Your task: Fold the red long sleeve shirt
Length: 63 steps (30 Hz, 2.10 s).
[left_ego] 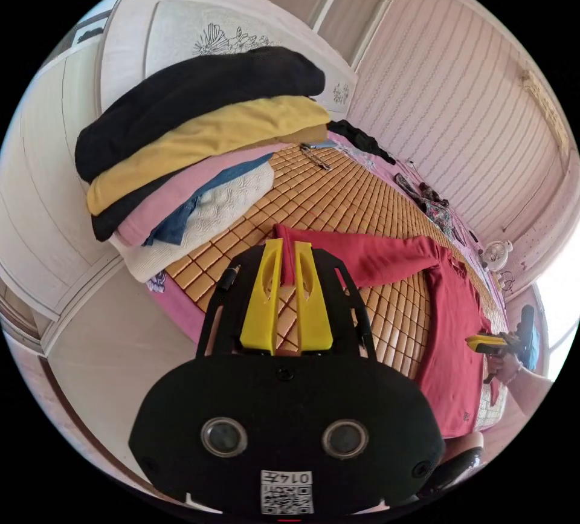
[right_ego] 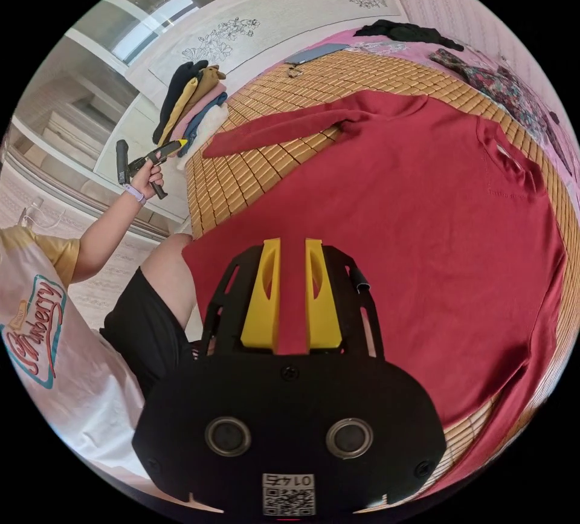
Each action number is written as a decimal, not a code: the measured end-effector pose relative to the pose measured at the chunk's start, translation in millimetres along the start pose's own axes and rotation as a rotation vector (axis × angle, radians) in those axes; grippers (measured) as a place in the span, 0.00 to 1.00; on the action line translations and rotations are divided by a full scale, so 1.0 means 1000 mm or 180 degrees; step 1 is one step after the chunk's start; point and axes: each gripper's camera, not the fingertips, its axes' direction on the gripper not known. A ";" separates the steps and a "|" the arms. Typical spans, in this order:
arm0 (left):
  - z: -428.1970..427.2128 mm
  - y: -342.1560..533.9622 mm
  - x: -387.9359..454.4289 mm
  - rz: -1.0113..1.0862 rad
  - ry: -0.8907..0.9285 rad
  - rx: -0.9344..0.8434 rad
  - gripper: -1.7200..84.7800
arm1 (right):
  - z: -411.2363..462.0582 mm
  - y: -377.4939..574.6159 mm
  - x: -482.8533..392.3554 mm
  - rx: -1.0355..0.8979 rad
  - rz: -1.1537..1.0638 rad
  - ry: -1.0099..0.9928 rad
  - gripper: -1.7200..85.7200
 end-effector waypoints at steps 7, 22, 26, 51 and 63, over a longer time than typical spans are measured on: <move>0.045 -0.003 0.006 -0.0011 -0.0031 -0.0465 0.09 | 0.042 -0.093 -0.019 -0.0096 -0.0301 0.0028 0.10; -0.010 -0.007 0.120 0.0518 0.0923 0.0569 0.03 | -0.001 -0.036 -0.036 0.0411 0.0263 -0.0278 0.11; -0.050 0.018 0.269 0.1680 0.2446 0.0870 0.04 | -0.046 0.014 -0.034 0.0719 0.0596 -0.0021 0.11; 0.140 0.125 0.455 0.2297 0.0999 -0.0630 0.08 | -0.042 0.076 -0.084 -0.0130 0.0996 0.1729 0.08; 0.229 0.111 0.500 0.1934 0.0895 -0.1197 0.09 | -0.096 0.075 -0.175 -0.0190 0.0635 0.1657 0.04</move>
